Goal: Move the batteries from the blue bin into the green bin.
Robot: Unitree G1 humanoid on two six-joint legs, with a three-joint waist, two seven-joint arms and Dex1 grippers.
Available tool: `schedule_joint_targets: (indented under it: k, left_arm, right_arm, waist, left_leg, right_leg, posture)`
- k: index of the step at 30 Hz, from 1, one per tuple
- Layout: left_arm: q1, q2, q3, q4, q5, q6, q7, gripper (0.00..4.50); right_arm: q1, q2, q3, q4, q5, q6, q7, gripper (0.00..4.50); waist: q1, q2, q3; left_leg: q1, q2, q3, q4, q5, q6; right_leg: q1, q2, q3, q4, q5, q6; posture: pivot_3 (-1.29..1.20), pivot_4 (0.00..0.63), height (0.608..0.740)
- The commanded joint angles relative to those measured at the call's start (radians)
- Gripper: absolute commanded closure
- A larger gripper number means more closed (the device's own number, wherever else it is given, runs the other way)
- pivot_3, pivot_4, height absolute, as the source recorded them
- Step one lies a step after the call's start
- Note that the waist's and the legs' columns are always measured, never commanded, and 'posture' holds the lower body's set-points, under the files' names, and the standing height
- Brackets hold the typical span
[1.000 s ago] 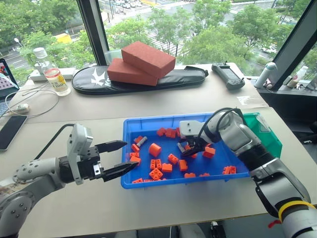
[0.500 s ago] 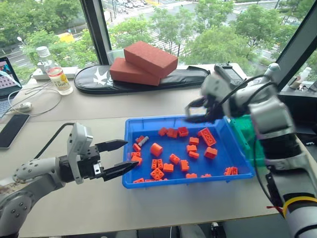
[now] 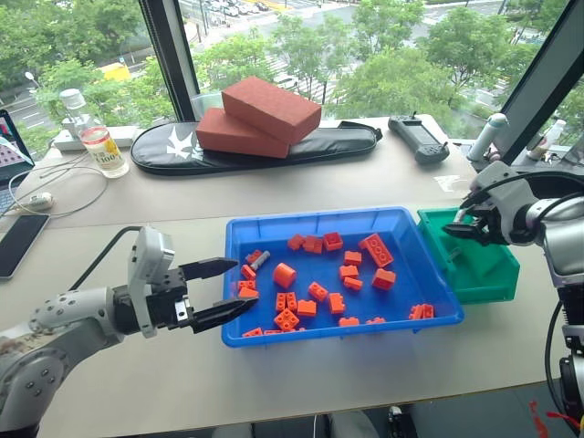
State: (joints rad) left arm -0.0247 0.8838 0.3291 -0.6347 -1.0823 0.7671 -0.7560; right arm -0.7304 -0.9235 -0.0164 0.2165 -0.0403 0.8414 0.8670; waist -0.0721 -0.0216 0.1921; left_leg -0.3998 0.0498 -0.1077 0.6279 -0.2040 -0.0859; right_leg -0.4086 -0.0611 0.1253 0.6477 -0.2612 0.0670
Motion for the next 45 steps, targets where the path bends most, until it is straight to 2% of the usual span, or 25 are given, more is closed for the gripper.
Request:
schedule_joint_targets:
  k: [1, 3, 4, 7, 8, 10, 13, 17, 22, 27, 33, 45]
  left_arm:
    - [-0.016, 0.003, 0.006, -0.005, 0.006, -0.014, -0.013, 0.0]
    - [-0.017, 0.003, 0.008, -0.004, 0.004, -0.012, -0.013, 0.0]
    - [-0.018, 0.004, 0.009, -0.002, 0.005, -0.011, -0.014, 0.0]
    - [-0.019, 0.006, 0.01, -0.001, 0.008, -0.011, -0.014, 0.0]
    - [-0.017, 0.006, 0.013, -0.001, 0.007, -0.011, -0.014, 0.0]
    - [-0.016, 0.007, 0.016, -0.002, 0.006, -0.01, -0.014, 0.0]
    - [-0.011, 0.008, 0.027, -0.003, 0.005, -0.009, -0.007, 0.0]
    - [0.02, 0.014, 0.069, -0.004, 0.0, -0.006, -0.004, 0.0]
    - [0.087, 0.026, 0.158, -0.008, -0.008, 0.002, -0.007, 0.0]
    - [0.152, 0.039, 0.236, -0.014, -0.01, 0.004, -0.012, 0.0]
    - [0.163, 0.037, 0.241, -0.036, -0.027, 0.004, 0.004, 0.0]
    - [0.126, 0.046, 0.211, -0.034, -0.043, 0.006, 0.015, 0.0]
  right_arm:
    - [0.024, -0.016, -0.026, -0.054, 0.019, 0.024, -0.021, 2.0]
    - [0.034, -0.014, -0.034, -0.069, 0.028, 0.024, -0.035, 2.0]
    - [0.032, -0.006, -0.05, -0.094, 0.052, 0.035, -0.029, 1.0]
    - [0.009, 0.011, -0.083, -0.127, 0.101, 0.055, -0.034, 0.16]
    - [-0.02, 0.022, -0.095, -0.133, 0.119, 0.053, -0.042, 0.07]
    - [-0.059, 0.041, -0.111, -0.147, 0.151, 0.051, -0.048, 0.07]
    - [-0.136, 0.132, -0.103, -0.238, 0.267, 0.052, 0.002, 0.07]
    - [-0.167, 0.348, 0.076, -0.398, 0.38, 0.154, 0.02, 0.07]
    - [-0.139, 0.504, 0.254, -0.412, 0.352, 0.202, -0.075, 0.07]
    - [-0.127, 0.625, 0.356, -0.354, 0.296, 0.2, -0.193, 0.07]
    - [-0.137, 0.714, 0.401, -0.231, 0.225, 0.145, -0.291, 0.07]
    - [-0.131, 0.834, 0.435, -0.113, 0.156, 0.064, -0.354, 0.07]
  waist:
    - [0.001, 0.0, 0.0]
    - [0.002, 0.0, 0.0]
    - [0.002, 0.0, 0.0]
    - [-0.001, 0.0, 0.0]
    - [-0.002, 0.0, 0.0]
    - [-0.004, 0.0, 0.0]
    - [-0.005, 0.0, 0.0]
    - [-0.024, 0.0, 0.0]
    - [-0.012, 0.0, 0.0]
    - [-0.007, -0.001, 0.0]
    - [-0.007, -0.001, -0.001]
    - [-0.024, -0.001, -0.001]
  left_leg:
    - [0.0, 0.0, 0.0, 0.0, 0.0, 0.0]
    - [0.0, 0.0, 0.0, 0.0, 0.0, 0.0]
    - [0.0, 0.0, 0.0, 0.0, 0.0, 0.0]
    - [0.0, 0.0, 0.0, 0.0, 0.0, 0.0]
    - [0.0, 0.0, 0.0, 0.0, 0.0, 0.0]
    - [0.0, 0.0, 0.0, 0.0, 0.0, 0.0]
    - [0.0, 0.0, 0.0, 0.0, 0.0, 0.0]
    - [0.001, 0.001, 0.0, -0.002, 0.0, 0.0]
    - [-0.003, 0.001, -0.001, 0.0, 0.0, 0.0]
    - [-0.008, 0.0, -0.001, 0.0, 0.001, -0.001]
    - [-0.006, 0.001, -0.001, 0.0, 0.001, -0.002]
    - [-0.006, 0.001, -0.001, 0.0, 0.001, -0.002]
  right_leg:
    - [0.0, 0.0, 0.0, 0.0, 0.0, 0.0]
    - [0.0, 0.0, 0.0, 0.0, 0.0, 0.0]
    - [0.0, 0.0, 0.0, 0.0, 0.0, 0.0]
    - [0.0, 0.0, 0.0, 0.0, 0.0, 0.0]
    - [0.0, 0.0, 0.0, 0.0, 0.0, 0.0]
    - [0.0, 0.0, 0.0, 0.0, 0.0, 0.0]
    - [0.0, 0.0, 0.0, 0.0, 0.0, 0.0]
    - [0.0, 0.001, 0.0, 0.001, 0.0, 0.0]
    - [-0.002, 0.0, -0.002, 0.001, 0.0, 0.0]
    - [-0.012, 0.0, -0.001, 0.006, 0.001, -0.001]
    - [-0.013, 0.001, -0.001, 0.013, 0.0, -0.003]
    - [-0.014, 0.001, -0.001, 0.014, 0.0, -0.003]
  posture:
    - [0.0, 0.15, 0.74]
    - [0.0, 0.15, 0.74]
    - [0.0, 0.15, 0.74]
    - [0.0, 0.15, 0.74]
    - [0.0, 0.15, 0.74]
    - [0.0, 0.15, 0.74]
    - [0.0, 0.15, 0.74]
    - [0.0, 0.15, 0.74]
    - [0.0, 0.15, 0.74]
    - [0.0, 0.15, 0.74]
    - [0.0, 0.15, 0.74]
    - [0.0, 0.15, 0.74]
